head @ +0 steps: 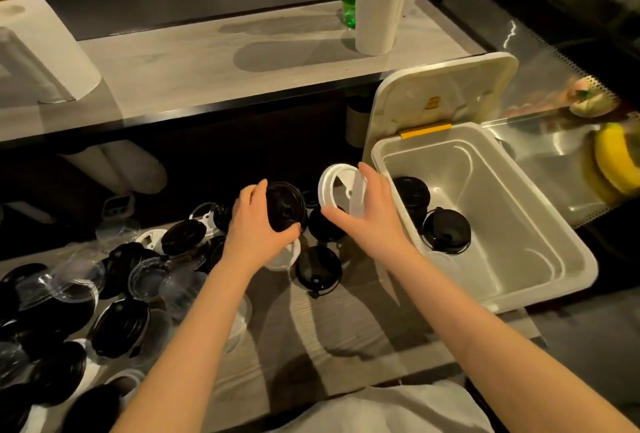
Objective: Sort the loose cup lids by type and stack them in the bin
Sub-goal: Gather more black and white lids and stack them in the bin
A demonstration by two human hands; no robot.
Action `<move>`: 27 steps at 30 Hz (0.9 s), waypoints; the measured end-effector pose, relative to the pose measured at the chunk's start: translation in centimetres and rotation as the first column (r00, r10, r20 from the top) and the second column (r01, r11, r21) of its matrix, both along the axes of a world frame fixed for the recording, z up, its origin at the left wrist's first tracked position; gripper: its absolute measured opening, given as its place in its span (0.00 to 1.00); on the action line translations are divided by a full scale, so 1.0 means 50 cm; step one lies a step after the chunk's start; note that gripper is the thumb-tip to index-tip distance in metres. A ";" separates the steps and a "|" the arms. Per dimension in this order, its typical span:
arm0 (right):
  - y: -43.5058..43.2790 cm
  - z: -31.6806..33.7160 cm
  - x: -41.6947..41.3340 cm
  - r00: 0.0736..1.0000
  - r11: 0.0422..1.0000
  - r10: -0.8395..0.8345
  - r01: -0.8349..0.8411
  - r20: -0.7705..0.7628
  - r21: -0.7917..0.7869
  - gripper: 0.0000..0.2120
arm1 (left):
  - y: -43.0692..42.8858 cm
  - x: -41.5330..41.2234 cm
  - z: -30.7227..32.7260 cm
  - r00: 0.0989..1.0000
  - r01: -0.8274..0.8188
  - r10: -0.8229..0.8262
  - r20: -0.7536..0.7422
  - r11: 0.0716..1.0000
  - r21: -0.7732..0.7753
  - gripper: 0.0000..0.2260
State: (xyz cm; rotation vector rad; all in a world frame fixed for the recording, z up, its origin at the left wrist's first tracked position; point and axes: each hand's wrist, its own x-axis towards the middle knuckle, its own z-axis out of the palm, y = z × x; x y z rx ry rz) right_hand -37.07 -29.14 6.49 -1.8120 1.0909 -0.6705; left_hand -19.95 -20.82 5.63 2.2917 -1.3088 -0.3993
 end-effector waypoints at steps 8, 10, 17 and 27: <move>-0.104 0.054 -0.180 0.988 0.971 -0.138 0.121 -0.071 -0.205 0.41 | -0.072 -0.134 0.075 0.983 0.181 -0.181 0.014 0.970 -0.160 0.38; -0.137 0.033 -0.224 0.979 0.976 -0.143 0.116 -0.142 -0.184 0.41 | -0.090 -0.168 0.073 0.976 0.217 -0.218 0.012 0.962 -0.166 0.38; -0.189 -0.025 -0.287 0.463 0.841 0.387 -0.532 -0.797 0.099 0.42 | -0.121 -0.243 0.038 0.973 0.228 -0.232 -0.013 0.962 -0.150 0.38; -0.168 -0.106 -0.252 -0.066 0.473 0.388 -0.842 -0.919 0.260 0.43 | -0.105 -0.272 0.020 0.992 0.111 -0.118 -0.041 0.982 -0.152 0.38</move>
